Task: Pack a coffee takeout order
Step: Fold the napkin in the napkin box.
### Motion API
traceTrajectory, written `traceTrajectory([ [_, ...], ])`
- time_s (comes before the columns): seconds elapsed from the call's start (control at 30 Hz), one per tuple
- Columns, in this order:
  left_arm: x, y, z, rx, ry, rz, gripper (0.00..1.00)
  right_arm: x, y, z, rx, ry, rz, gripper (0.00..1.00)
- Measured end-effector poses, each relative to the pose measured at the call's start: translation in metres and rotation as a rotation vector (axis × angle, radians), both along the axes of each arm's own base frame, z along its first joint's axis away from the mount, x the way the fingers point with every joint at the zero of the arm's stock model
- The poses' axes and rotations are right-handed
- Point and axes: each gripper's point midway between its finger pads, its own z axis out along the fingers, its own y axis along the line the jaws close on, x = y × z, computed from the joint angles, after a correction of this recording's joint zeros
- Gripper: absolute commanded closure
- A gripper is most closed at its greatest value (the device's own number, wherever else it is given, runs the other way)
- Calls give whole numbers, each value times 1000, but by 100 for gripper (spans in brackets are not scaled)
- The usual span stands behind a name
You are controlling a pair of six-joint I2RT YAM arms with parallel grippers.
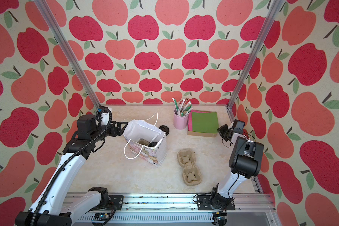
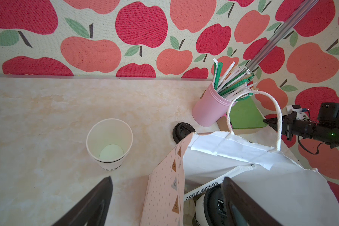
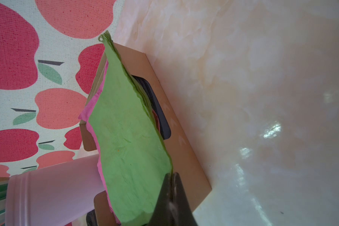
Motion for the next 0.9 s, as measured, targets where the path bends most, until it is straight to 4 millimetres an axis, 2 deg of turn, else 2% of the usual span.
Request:
traceTrajectory([
  [0.17, 0, 0, -1, 0, 1, 0, 10, 2, 12, 9, -165, 17, 81, 100],
  [0.33, 1, 0, 0, -4, -2, 2, 10, 14, 51, 32, -387, -18, 249, 100],
  [0.47, 0, 0, 0, -10, 1, 5, 10, 19, 82, 44, -495, -54, 372, 100],
  [0.63, -1, 0, -1, -10, 1, 5, 10, 18, 106, 49, -549, -74, 473, 100],
  [0.9, -1, 0, 0, -15, 2, 8, 10, 15, 145, 49, -543, -101, 588, 100],
])
